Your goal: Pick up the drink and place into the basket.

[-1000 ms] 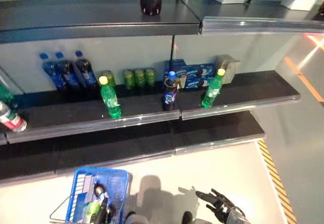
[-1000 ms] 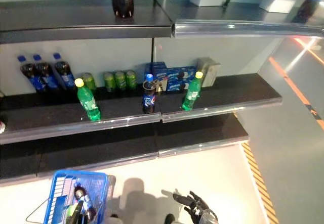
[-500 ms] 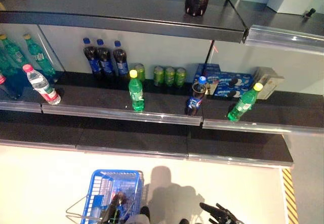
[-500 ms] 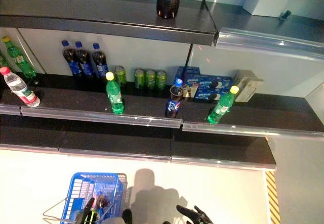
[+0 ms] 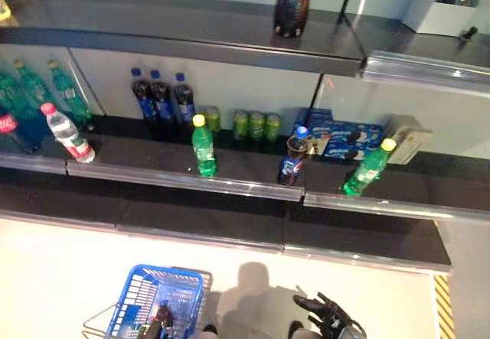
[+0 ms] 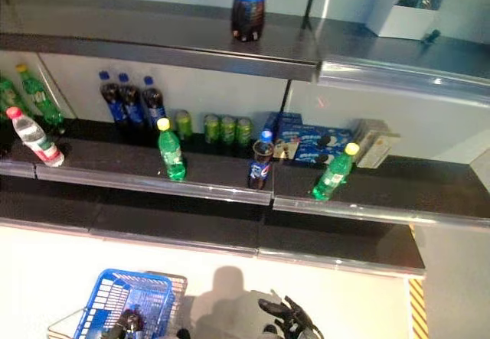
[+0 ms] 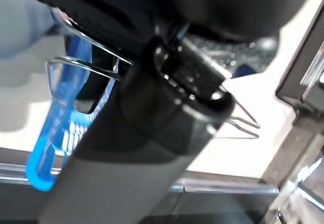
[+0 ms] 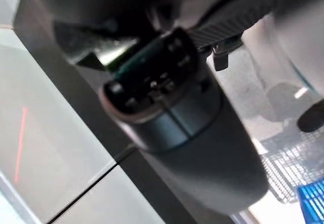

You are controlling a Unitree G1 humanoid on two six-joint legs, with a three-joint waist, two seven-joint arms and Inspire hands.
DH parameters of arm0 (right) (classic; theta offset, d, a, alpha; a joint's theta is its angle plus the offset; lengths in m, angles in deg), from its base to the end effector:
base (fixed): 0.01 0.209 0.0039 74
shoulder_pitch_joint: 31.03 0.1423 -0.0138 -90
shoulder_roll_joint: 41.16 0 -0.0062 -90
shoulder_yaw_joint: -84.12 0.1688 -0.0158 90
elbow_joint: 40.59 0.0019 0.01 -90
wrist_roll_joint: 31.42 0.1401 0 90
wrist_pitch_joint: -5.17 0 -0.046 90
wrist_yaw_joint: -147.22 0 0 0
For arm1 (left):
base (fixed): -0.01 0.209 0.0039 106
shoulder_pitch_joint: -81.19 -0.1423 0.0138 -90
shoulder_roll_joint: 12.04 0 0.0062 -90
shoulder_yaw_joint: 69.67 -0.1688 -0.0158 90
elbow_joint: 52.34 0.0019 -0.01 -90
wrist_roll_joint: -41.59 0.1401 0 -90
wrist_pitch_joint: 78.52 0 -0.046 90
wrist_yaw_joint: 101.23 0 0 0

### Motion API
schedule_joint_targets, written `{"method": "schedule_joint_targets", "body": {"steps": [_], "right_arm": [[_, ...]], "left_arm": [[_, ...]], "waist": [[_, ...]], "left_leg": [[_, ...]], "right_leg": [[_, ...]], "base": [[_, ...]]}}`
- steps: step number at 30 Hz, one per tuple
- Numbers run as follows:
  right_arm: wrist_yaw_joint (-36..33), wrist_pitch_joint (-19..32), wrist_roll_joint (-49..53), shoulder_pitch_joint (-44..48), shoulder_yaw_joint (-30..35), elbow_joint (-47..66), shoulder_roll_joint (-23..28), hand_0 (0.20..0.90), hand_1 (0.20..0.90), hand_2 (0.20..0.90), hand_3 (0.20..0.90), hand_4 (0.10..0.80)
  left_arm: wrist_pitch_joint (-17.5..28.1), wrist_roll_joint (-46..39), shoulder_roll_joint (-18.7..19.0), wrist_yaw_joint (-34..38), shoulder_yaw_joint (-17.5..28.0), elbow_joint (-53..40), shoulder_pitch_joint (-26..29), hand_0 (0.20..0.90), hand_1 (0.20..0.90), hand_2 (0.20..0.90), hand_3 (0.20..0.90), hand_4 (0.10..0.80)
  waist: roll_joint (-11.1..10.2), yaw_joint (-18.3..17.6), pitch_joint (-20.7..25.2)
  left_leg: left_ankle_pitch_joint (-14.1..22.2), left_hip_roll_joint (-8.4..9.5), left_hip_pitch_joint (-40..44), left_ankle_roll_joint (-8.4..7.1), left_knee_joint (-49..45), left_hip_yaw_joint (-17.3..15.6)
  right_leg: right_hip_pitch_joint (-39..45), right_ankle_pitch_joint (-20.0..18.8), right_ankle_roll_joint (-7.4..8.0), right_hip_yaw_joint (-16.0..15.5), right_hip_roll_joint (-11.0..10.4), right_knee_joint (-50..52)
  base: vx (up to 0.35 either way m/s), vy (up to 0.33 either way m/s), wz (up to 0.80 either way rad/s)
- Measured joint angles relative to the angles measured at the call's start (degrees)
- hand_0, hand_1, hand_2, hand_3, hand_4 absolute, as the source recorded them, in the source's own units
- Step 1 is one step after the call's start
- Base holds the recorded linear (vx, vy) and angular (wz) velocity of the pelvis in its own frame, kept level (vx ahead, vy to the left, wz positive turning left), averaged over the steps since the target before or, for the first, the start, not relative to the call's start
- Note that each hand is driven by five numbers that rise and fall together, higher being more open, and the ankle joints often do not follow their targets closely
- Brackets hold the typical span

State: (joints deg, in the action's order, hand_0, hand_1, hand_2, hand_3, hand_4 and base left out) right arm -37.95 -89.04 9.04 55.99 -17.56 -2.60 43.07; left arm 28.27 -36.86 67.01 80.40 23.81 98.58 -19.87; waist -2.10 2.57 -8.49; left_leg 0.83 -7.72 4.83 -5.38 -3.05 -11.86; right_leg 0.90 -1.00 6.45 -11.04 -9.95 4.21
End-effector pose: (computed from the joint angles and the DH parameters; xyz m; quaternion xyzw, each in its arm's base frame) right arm 0.1043 -0.1814 -0.0917 0.1725 0.4934 -0.1459 0.8400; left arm 0.0335 0.2003 -0.1065 -0.4298 0.3171 0.5006 0.6813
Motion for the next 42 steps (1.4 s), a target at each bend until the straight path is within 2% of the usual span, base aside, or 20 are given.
{"method": "schedule_joint_targets", "body": {"steps": [1,4,6,10,16,19,23,27,31,34,42], "right_arm": [[0.46,-0.66,-0.44,-0.54,-0.29,1.68,0.82,0.900,0.900,0.900,0.900,0.800],[1.66,-0.96,-2.43,-2.23,-2.47,6.42,3.92,0.900,0.900,0.900,0.900,0.800],[2.68,-0.83,-4.49,-3.89,-3.16,12.03,6.42,0.900,0.900,0.900,0.900,0.800],[3.62,-0.44,-7.25,-6.35,-4.12,20.27,9.17,0.900,0.900,0.900,0.900,0.800],[5.11,0.89,-11.95,-7.48,-6.62,28.92,9.56,0.900,0.900,0.900,0.900,0.800],[4.44,3.09,-14.25,-7.81,-6.46,35.30,10.10,0.900,0.900,0.900,0.900,0.800],[2.16,5.97,-17.27,-7.77,-5.02,44.63,10.86,0.900,0.900,0.900,0.900,0.800],[-2.61,11.29,-19.86,-6.64,0.45,51.11,13.73,0.900,0.900,0.900,0.900,0.800],[-10.15,14.20,-22.49,-6.45,7.81,53.78,15.57,0.900,0.900,0.900,0.900,0.800],[-15.10,15.32,-24.16,-5.81,10.81,53.91,16.47,0.900,0.900,0.900,0.900,0.800],[-26.02,16.99,-24.80,-3.53,12.81,57.17,17.02,0.900,0.900,0.900,0.900,0.800]], "left_arm": [[0.00,0.15,-0.82,0.01,-0.19,-0.75,-0.12,0.300,0.300,0.300,0.200,0.100],[-0.01,0.35,-1.90,0.13,-0.20,-1.69,0.23,0.300,0.300,0.300,0.200,0.100],[-0.07,1.77,-1.61,0.07,-0.18,-2.98,0.09,0.300,0.300,0.300,0.200,0.100],[-0.11,2.83,-1.60,-0.04,-0.32,-4.01,-0.58,0.300,0.300,0.300,0.200,0.100],[-0.20,2.78,-1.10,-0.02,0.17,-4.06,-1.99,0.300,0.300,0.300,0.200,0.100],[-0.24,2.78,-1.09,0.04,0.17,-4.74,-2.72,0.300,0.300,0.300,0.200,0.100],[-0.46,2.80,-1.06,0.22,0.64,-5.98,-4.17,0.300,0.300,0.300,0.200,0.100],[-1.50,2.87,-1.12,0.31,1.95,-5.98,-4.58,0.300,0.300,0.300,0.200,0.100],[-1.62,3.99,-1.19,0.30,2.06,-5.97,-4.74,0.300,0.300,0.300,0.200,0.100],[-1.78,5.07,-1.21,0.30,2.13,-5.97,-4.86,0.300,0.300,0.300,0.200,0.100],[-2.76,7.62,-1.70,0.29,2.20,-5.83,-4.04,0.300,0.300,0.300,0.200,0.100]], "waist": [[0.82,0.45,0.20],[1.46,0.55,0.00],[1.51,0.23,0.14],[1.14,0.29,0.37],[-0.15,0.13,1.13],[-0.55,-0.17,1.38],[-0.80,-0.93,1.54],[-0.75,-1.34,1.47],[-0.74,-1.58,1.45],[-0.70,-2.15,1.43],[0.70,-2.69,0.35]], "left_leg": [[-0.31,-1.73,-0.10,-1.01,0.11,0.37],[-0.64,-3.67,-0.40,-1.52,0.21,1.65],[-1.03,-4.31,-1.53,-2.09,0.33,2.22],[-1.28,-3.92,-1.83,-2.19,1.30,2.30],[-2.17,-2.51,-0.18,-1.22,4.28,1.94],[-2.39,-1.62,0.23,-0.86,5.20,1.83],[-2.94,-1.18,0.51,-1.01,6.13,1.62],[-3.01,-1.13,2.04,-1.08,7.39,1.22],[-3.03,-1.13,2.18,-1.14,7.83,0.92],[-3.02,-1.14,2.18,-1.15,7.83,0.52],[-3.01,-1.02,2.20,-1.28,7.48,0.21]], "right_leg": [[0.53,0.08,-0.93,-0.71,1.80,-0.84],[0.67,0.45,-2.22,-1.66,3.82,-1.25],[0.36,0.64,-2.93,-2.88,4.40,-1.28],[-0.12,0.37,-2.77,-3.01,3.99,-1.37],[0.74,-0.01,-1.47,-3.29,2.50,-2.31],[1.61,-0.74,-0.76,-3.74,1.75,-3.67],[2.31,-1.73,-0.69,-3.91,1.62,-5.57],[3.93,-2.28,-0.54,-3.84,1.84,-7.35],[3.94,-2.27,-0.50,-3.78,1.99,-7.84],[4.03,-2.41,-0.47,-3.74,2.09,-8.25],[4.03,-2.45,-0.54,-3.65,2.61,-7.97]], "base": [[-0.051,-0.181,-0.02],[-0.068,-0.079,0.13],[-0.040,-0.026,0.12],[-0.002,0.012,0.04],[0.021,0.049,0.04],[0.001,0.042,0.05],[-0.003,0.008,0.00],[-0.009,0.001,-0.03],[-0.006,-0.009,-0.02],[0.000,0.000,0.00],[0.000,0.000,0.00]]}}
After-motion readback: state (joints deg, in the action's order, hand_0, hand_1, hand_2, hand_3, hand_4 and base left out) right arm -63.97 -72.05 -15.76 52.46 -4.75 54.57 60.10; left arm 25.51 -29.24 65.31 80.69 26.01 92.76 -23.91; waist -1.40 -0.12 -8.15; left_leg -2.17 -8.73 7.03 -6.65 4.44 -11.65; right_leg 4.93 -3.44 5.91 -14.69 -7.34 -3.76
